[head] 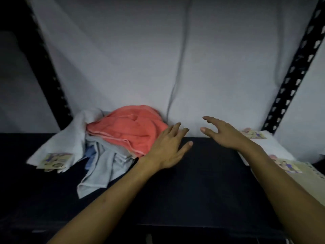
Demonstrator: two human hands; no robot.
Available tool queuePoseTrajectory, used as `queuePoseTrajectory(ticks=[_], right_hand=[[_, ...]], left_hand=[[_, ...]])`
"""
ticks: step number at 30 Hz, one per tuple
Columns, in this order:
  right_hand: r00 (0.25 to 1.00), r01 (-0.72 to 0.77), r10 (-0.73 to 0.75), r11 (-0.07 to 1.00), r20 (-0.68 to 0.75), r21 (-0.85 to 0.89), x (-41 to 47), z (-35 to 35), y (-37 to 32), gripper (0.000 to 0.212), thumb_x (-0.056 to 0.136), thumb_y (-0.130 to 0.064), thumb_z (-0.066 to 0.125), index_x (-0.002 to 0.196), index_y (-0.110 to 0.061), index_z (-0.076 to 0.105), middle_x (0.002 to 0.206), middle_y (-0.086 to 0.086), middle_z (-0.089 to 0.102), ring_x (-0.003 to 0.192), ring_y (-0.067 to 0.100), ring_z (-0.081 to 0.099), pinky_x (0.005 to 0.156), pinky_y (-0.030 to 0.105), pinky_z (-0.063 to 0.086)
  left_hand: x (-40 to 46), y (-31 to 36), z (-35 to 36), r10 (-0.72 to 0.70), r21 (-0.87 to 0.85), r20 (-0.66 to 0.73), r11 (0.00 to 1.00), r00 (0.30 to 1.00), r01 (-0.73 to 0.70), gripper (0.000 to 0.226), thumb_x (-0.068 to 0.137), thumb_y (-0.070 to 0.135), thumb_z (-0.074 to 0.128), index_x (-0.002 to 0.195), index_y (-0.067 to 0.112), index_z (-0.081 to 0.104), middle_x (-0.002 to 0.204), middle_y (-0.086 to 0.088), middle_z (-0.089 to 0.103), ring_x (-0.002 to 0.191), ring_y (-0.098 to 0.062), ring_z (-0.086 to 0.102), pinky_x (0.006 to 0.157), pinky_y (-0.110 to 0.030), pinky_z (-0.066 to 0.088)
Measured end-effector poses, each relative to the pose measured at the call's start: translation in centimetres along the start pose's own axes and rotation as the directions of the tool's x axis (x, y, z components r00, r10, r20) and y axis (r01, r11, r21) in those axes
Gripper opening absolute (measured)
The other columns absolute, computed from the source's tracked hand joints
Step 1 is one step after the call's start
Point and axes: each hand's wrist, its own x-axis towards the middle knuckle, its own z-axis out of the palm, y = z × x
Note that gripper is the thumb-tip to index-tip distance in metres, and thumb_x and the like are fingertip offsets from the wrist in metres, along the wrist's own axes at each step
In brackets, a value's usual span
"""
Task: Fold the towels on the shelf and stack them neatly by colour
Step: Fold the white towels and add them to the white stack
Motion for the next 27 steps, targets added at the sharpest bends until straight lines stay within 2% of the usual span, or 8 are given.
queuePoseTrajectory(ticks=[3,8,12,16,18,21,24,27], right_hand=[[0.992,0.129,-0.128,0.987,-0.020,0.092,0.5,3.3,-6.8,0.060,0.097,-0.058,0.048,0.151,-0.035,0.035,0.156,-0.006,0.040,0.144,0.019,0.037,0.120,0.046,0.027],[0.949,0.316,-0.312,0.944,-0.050,0.096,0.8,9.9,-16.9,0.056,0.100,-0.046,0.054,0.149,-0.024,0.043,0.154,0.002,0.043,0.142,0.022,0.038,0.118,0.043,0.028],[0.928,0.370,-0.373,0.926,-0.029,-0.070,1.6,16.1,-21.4,0.059,0.101,-0.052,0.045,0.154,-0.030,0.031,0.163,0.001,0.026,0.152,0.020,0.015,0.121,0.049,0.012],[0.943,0.332,-0.322,0.914,0.082,-0.234,2.0,21.5,-23.4,0.068,0.100,-0.063,0.033,0.159,-0.037,0.012,0.169,0.003,0.000,0.153,0.026,-0.016,0.117,0.058,-0.016],[0.945,0.325,-0.310,0.885,0.099,-0.334,2.1,23.5,-23.3,0.071,0.100,-0.063,0.029,0.159,-0.036,0.001,0.168,0.006,-0.009,0.150,0.028,-0.026,0.115,0.060,-0.022],[0.950,0.309,-0.299,0.869,0.086,-0.386,2.0,24.4,-23.2,0.072,0.100,-0.063,0.026,0.158,-0.036,-0.007,0.167,0.006,-0.015,0.149,0.028,-0.030,0.115,0.061,-0.022],[0.948,0.318,-0.296,0.878,0.114,-0.359,2.3,23.8,-23.0,0.072,0.099,-0.065,0.027,0.158,-0.039,-0.007,0.167,0.003,-0.016,0.149,0.025,-0.030,0.115,0.059,-0.023],[0.943,0.331,-0.299,0.888,0.146,-0.318,2.5,23.2,-22.7,0.074,0.098,-0.067,0.030,0.158,-0.040,-0.003,0.167,0.001,-0.015,0.149,0.023,-0.029,0.115,0.057,-0.024]], left_hand=[[-4.9,-4.9,-2.8,-0.042,0.065,-0.089,0.997,0.995,0.047,0.067,0.100,0.059,0.030,0.152,0.017,0.039,0.159,-0.015,0.035,0.147,-0.033,0.031,0.119,-0.047,0.029],[-11.9,-11.6,-6.7,-0.212,0.057,-0.265,0.970,0.941,0.235,0.062,0.103,0.056,0.035,0.155,0.023,0.030,0.160,-0.012,0.032,0.143,-0.030,0.032,0.117,-0.047,0.027],[-14.7,-17.7,-7.4,-0.427,0.033,-0.269,0.892,0.863,0.451,0.065,0.103,0.053,0.038,0.159,0.023,0.020,0.163,-0.016,0.025,0.149,-0.037,0.024,0.118,-0.054,0.027],[-16.1,-22.3,-7.1,-0.644,-0.108,-0.248,0.761,0.724,0.640,0.063,0.104,0.047,0.043,0.152,0.007,0.030,0.151,-0.024,0.041,0.134,-0.044,0.043,0.107,-0.055,0.039],[-16.3,-23.2,-6.9,-0.667,-0.105,-0.196,0.743,0.719,0.661,0.045,0.103,0.038,0.048,0.132,0.003,0.046,0.129,-0.023,0.058,0.115,-0.043,0.056,0.089,-0.049,0.047],[-16.4,-24.2,-7.1,-0.672,-0.084,-0.226,0.735,0.705,0.673,0.020,0.100,0.017,0.049,0.104,0.000,0.058,0.103,-0.025,0.063,0.097,-0.041,0.059,0.073,-0.043,0.047],[-16.8,-25.0,-8.1,-0.703,-0.174,-0.254,0.709,0.664,0.683,0.021,0.101,0.020,0.048,0.096,0.004,0.060,0.095,-0.020,0.066,0.088,-0.038,0.062,0.068,-0.037,0.045],[-17.4,-24.2,-10.2,-0.696,-0.299,-0.270,0.717,0.665,0.629,0.018,0.102,0.025,0.050,0.093,0.011,0.055,0.087,-0.006,0.064,0.083,-0.029,0.061,0.068,-0.035,0.042]])
